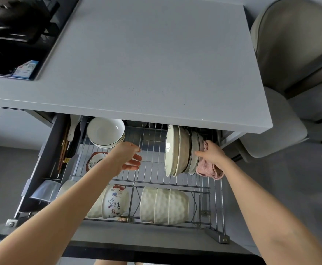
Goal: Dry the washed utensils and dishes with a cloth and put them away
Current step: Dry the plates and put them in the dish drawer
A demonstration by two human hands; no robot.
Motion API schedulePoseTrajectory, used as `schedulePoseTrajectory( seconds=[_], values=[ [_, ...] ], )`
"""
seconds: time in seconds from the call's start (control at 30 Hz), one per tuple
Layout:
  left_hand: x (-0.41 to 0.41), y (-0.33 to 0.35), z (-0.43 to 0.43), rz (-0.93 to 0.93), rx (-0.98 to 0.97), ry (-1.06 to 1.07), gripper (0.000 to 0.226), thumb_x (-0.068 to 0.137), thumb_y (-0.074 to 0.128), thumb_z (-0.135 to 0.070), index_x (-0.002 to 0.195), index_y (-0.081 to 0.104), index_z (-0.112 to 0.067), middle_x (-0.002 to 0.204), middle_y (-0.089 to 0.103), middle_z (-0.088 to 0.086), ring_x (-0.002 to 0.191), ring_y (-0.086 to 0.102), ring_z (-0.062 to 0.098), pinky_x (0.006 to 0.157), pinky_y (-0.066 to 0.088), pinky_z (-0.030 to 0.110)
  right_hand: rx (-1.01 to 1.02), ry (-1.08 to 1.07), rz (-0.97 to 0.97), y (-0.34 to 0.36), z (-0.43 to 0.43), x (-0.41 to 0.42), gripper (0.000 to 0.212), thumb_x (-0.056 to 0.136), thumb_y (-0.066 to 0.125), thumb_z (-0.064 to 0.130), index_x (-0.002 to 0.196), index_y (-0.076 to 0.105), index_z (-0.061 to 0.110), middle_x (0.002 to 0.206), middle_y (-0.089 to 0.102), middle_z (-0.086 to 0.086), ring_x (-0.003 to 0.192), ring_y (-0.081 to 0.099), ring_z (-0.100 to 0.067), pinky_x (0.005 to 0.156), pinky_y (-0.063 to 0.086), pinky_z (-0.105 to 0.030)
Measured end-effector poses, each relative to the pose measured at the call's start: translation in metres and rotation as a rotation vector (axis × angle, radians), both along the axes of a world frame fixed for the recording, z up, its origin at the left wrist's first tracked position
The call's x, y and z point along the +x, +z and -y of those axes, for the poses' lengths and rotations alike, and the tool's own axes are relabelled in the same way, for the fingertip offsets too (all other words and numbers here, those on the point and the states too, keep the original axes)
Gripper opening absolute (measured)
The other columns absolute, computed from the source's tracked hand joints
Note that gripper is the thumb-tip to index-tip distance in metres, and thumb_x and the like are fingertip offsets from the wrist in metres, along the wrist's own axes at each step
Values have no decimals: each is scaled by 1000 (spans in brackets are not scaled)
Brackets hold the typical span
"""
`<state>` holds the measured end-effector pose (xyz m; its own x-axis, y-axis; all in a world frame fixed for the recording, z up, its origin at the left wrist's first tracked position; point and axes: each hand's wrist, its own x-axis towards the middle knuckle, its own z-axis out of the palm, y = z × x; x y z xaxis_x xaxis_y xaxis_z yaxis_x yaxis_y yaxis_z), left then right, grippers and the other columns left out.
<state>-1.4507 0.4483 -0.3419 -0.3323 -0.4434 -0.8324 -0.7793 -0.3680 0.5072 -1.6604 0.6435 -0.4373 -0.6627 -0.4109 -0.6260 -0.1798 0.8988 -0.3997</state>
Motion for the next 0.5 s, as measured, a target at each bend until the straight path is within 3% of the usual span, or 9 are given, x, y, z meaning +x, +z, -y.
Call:
schedulePoseTrajectory(
  seconds=[0.1,0.27,0.5],
  values=[
    [2,-1,0,9,6,-1,14,98,46,-12,105,55,-4,87,64,13,74,63,24,64,54,31,24,50,-30,2,3,1,78,87,61,46,146,27,7,148,40,-11,131,43,-29,104,38,-38],
    [12,7,1,17,14,14,17,98,46,-13,108,55,-3,95,64,16,80,63,26,70,55,33,92,91,-224,30,2,27,77,85,62,49,144,32,11,137,53,-10,119,54,-30,89,48,-36],
    [58,50,-3,-74,36,88,19,99,45,-14,106,58,-3,89,65,14,77,64,24,62,56,30,-158,310,-236,145,15,110,90,78,67,52,149,22,20,137,54,-3,115,58,-21,87,46,-28]
  ],
)
